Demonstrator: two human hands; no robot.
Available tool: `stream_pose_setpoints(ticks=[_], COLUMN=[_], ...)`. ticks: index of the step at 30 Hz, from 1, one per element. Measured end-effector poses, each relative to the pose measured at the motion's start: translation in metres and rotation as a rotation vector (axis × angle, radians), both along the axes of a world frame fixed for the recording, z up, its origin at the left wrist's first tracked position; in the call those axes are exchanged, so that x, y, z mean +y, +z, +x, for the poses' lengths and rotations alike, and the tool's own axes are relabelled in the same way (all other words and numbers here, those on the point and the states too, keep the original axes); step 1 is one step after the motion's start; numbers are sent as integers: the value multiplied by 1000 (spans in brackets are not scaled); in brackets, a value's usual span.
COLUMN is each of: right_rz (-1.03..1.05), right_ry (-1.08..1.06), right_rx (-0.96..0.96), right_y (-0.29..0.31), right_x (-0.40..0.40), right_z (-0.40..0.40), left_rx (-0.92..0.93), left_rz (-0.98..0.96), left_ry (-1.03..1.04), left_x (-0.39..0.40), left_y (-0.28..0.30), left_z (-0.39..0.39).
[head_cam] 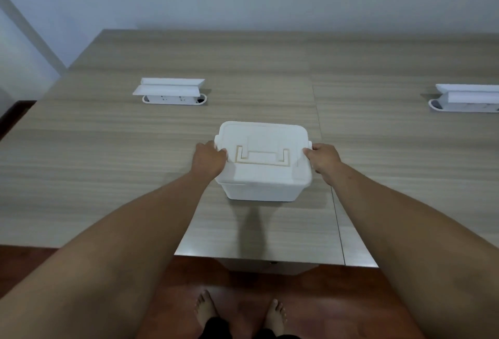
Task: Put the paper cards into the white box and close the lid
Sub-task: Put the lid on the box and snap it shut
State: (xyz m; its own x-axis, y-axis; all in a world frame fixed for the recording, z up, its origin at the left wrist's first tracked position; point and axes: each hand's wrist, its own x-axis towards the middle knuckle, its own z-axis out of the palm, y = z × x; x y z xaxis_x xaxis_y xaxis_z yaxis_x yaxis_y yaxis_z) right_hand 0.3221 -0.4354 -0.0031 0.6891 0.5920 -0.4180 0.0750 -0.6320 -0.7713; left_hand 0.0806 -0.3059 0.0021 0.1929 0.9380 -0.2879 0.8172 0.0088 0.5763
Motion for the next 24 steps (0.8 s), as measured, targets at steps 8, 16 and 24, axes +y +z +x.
stream_pose_setpoints(ticks=[8,16,24], right_rz=[-13,-44,-96], right_ry=[1,-110,-90], right_rx=[-3,372,-60], right_y=[-8,-16,-12], right_x=[2,3,11], right_z=[-3,3,2], left_rx=[-64,-333,-166], left_rz=[-91,-512,-13], left_ry=[22,254,222], left_x=[-1,6,4], left_y=[-5,-13,-24], left_z=[-9,-4,1])
